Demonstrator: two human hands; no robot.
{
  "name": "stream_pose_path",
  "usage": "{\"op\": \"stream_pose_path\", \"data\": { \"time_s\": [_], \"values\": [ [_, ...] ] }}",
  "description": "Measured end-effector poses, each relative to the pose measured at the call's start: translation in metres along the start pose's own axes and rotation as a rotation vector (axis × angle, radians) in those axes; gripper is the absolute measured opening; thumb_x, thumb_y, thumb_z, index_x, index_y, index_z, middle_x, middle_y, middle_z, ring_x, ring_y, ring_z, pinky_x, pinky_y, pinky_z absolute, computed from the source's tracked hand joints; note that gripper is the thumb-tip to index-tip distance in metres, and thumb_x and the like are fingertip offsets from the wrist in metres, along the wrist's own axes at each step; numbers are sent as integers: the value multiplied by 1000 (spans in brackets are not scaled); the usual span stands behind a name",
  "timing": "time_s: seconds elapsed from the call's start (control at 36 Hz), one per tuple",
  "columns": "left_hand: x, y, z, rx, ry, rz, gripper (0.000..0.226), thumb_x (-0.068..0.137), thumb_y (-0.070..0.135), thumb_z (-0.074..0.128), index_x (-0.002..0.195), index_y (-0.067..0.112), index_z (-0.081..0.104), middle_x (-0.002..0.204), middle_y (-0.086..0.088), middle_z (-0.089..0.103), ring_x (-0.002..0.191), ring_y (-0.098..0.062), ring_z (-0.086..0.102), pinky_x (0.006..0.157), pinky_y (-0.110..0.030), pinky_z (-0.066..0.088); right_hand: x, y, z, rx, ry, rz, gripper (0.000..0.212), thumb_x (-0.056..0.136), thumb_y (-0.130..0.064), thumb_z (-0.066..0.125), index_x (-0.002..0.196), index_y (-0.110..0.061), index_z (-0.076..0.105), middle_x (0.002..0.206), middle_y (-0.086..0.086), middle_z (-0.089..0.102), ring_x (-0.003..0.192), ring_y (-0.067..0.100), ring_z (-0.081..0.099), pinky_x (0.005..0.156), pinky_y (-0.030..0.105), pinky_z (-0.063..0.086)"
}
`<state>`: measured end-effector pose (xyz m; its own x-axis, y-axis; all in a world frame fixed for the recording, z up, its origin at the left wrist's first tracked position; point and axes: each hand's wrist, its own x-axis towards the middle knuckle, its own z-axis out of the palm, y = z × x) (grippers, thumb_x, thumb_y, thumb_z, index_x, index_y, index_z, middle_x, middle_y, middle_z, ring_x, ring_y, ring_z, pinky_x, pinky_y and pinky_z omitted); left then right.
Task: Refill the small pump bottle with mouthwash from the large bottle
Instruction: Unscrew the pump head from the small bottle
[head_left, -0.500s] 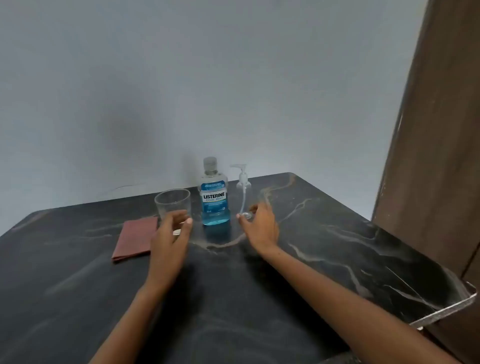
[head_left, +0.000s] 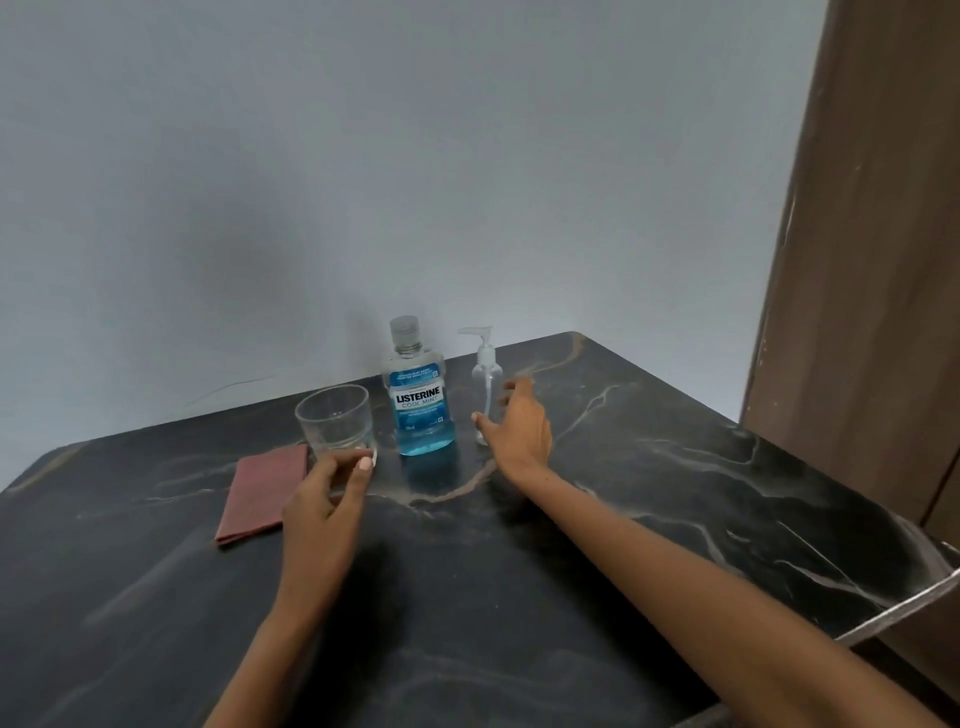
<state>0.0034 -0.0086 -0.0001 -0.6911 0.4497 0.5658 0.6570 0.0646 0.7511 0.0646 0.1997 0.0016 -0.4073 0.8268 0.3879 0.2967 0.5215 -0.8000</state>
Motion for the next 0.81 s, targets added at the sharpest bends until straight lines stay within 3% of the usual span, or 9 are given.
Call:
{"op": "stream_pose_path", "data": {
  "time_s": [0.08, 0.17, 0.25, 0.39, 0.5, 0.61, 0.72, 0.81],
  "values": [
    [-1, 4, -1, -16, -22, -13, 19, 95, 21, 53, 110, 20, 64, 104, 4, 67, 93, 7, 60, 72, -1, 43, -24, -6, -13, 108, -63, -22, 48, 78, -25, 75, 114, -14, 46, 105, 2, 60, 95, 18, 61, 79, 28, 53],
    [-1, 13, -6, -142, -77, -59, 36, 90, 38, 49, 116, 19, 64, 108, 8, 67, 96, 12, 60, 73, -2, 46, -50, -17, -22, 240, -172, -67, 48, 74, -26, 78, 111, -21, 47, 95, -10, 58, 86, 8, 62, 76, 24, 56],
    [1, 20, -14, -305, -129, -114, 43, 87, 44, 49, 120, 21, 64, 111, 9, 70, 104, 4, 62, 80, -13, 52, -68, -34, -27, 407, -369, -142, 45, 73, -24, 78, 109, -25, 50, 90, -13, 60, 81, 1, 64, 71, 19, 57],
    [0, 29, -24, -449, -209, -123, 34, 96, 27, 50, 125, 13, 63, 115, 2, 72, 108, -13, 66, 80, -21, 56, -89, -51, -22, 545, -692, -140, 40, 81, -15, 67, 118, -22, 55, 108, 5, 65, 100, 16, 65, 87, 39, 56],
    [0, 33, -30, -460, -145, -106, 31, 96, 12, 52, 125, 3, 61, 113, -11, 71, 106, -26, 68, 91, -37, 55, -96, -56, -27, 609, -882, -103, 34, 86, -12, 51, 110, -35, 57, 115, 5, 64, 103, 19, 64, 84, 31, 57],
    [0, 35, -33, -523, -173, -161, 28, 94, 13, 56, 120, 5, 64, 110, -7, 73, 104, -23, 69, 87, -31, 56, -98, -55, -30, 666, -1060, -47, 40, 85, -16, 47, 119, -32, 58, 118, 3, 68, 108, 20, 64, 89, 32, 54],
    [-1, 35, -33, -561, -164, -212, 27, 90, 16, 62, 114, 5, 67, 104, -7, 75, 98, -21, 71, 72, -24, 57, -97, -53, -35, 650, -1124, -72, 34, 93, -27, 55, 127, -32, 54, 117, 3, 68, 107, 20, 66, 83, 28, 56],
    [-1, 34, -32, -592, -108, -270, 34, 80, 21, 70, 109, 4, 70, 100, -8, 76, 94, -19, 72, 72, -24, 57, -99, -50, -34, 582, -1052, -105, 41, 87, -35, 61, 127, -28, 54, 114, 4, 69, 104, 20, 67, 84, 31, 56]
  ]
}}
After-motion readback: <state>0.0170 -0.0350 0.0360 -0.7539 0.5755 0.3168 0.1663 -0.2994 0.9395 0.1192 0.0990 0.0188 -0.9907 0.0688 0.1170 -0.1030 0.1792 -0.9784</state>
